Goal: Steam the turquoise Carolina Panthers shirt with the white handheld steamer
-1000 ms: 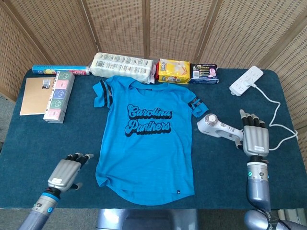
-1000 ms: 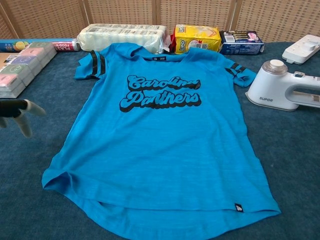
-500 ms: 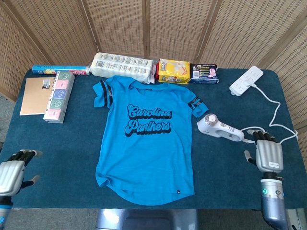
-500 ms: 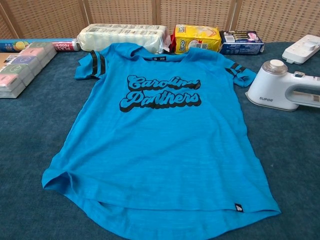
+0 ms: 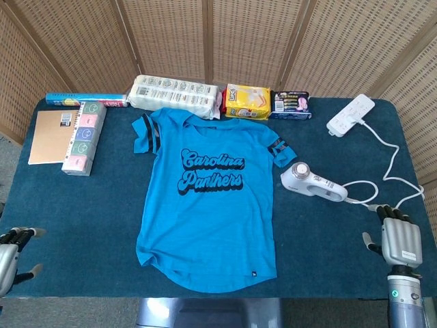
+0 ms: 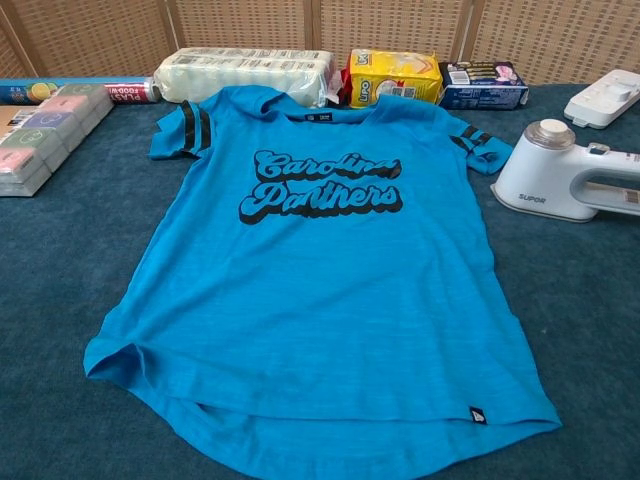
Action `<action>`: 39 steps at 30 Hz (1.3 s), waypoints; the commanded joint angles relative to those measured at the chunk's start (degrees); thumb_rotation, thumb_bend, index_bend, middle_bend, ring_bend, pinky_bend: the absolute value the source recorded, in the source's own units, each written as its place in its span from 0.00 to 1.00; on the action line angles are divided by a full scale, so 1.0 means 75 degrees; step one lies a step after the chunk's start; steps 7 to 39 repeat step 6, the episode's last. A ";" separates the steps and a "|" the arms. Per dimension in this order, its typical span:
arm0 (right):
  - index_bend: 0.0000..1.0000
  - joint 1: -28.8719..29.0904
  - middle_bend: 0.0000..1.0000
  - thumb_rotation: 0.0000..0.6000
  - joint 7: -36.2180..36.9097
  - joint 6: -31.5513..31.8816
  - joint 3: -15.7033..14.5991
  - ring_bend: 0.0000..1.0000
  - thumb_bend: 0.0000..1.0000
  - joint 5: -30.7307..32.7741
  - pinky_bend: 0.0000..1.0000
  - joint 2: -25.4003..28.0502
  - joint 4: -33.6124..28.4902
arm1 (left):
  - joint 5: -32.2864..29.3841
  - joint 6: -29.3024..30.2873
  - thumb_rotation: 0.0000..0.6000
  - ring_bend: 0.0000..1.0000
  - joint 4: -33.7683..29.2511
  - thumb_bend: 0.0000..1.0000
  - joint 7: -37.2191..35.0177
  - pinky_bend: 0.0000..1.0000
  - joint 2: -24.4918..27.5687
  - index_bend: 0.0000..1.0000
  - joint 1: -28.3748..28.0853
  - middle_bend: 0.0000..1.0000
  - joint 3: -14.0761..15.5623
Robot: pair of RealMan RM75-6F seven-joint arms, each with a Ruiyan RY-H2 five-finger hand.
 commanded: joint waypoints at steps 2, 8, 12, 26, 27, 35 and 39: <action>0.30 -0.0049 0.32 1.00 0.0095 0.0027 0.0023 0.29 0.33 -0.0065 0.33 0.0003 0.0029 | 0.0012 -0.0038 1.00 0.27 -0.0084 0.14 0.0043 0.34 0.0008 0.32 0.0008 0.38 -0.0061; 0.30 -0.0093 0.32 1.00 0.0233 0.0075 0.0073 0.29 0.33 -0.0141 0.33 0.0004 0.0010 | -0.0010 -0.0087 1.00 0.27 -0.0189 0.14 0.0148 0.34 0.0044 0.32 0.0012 0.38 -0.0121; 0.30 -0.0093 0.32 1.00 0.0233 0.0075 0.0073 0.29 0.33 -0.0141 0.33 0.0004 0.0010 | -0.0010 -0.0087 1.00 0.27 -0.0189 0.14 0.0148 0.34 0.0044 0.32 0.0012 0.38 -0.0121; 0.30 -0.0093 0.32 1.00 0.0233 0.0075 0.0073 0.29 0.33 -0.0141 0.33 0.0004 0.0010 | -0.0010 -0.0087 1.00 0.27 -0.0189 0.14 0.0148 0.34 0.0044 0.32 0.0012 0.38 -0.0121; 0.30 -0.0093 0.32 1.00 0.0233 0.0075 0.0073 0.29 0.33 -0.0141 0.33 0.0004 0.0010 | -0.0010 -0.0087 1.00 0.27 -0.0189 0.14 0.0148 0.34 0.0044 0.32 0.0012 0.38 -0.0121; 0.30 -0.0093 0.32 1.00 0.0233 0.0075 0.0073 0.29 0.33 -0.0141 0.33 0.0004 0.0010 | -0.0010 -0.0087 1.00 0.27 -0.0189 0.14 0.0148 0.34 0.0044 0.32 0.0012 0.38 -0.0121; 0.30 -0.0093 0.32 1.00 0.0233 0.0075 0.0073 0.29 0.33 -0.0141 0.33 0.0004 0.0010 | -0.0010 -0.0087 1.00 0.27 -0.0189 0.14 0.0148 0.34 0.0044 0.32 0.0012 0.38 -0.0121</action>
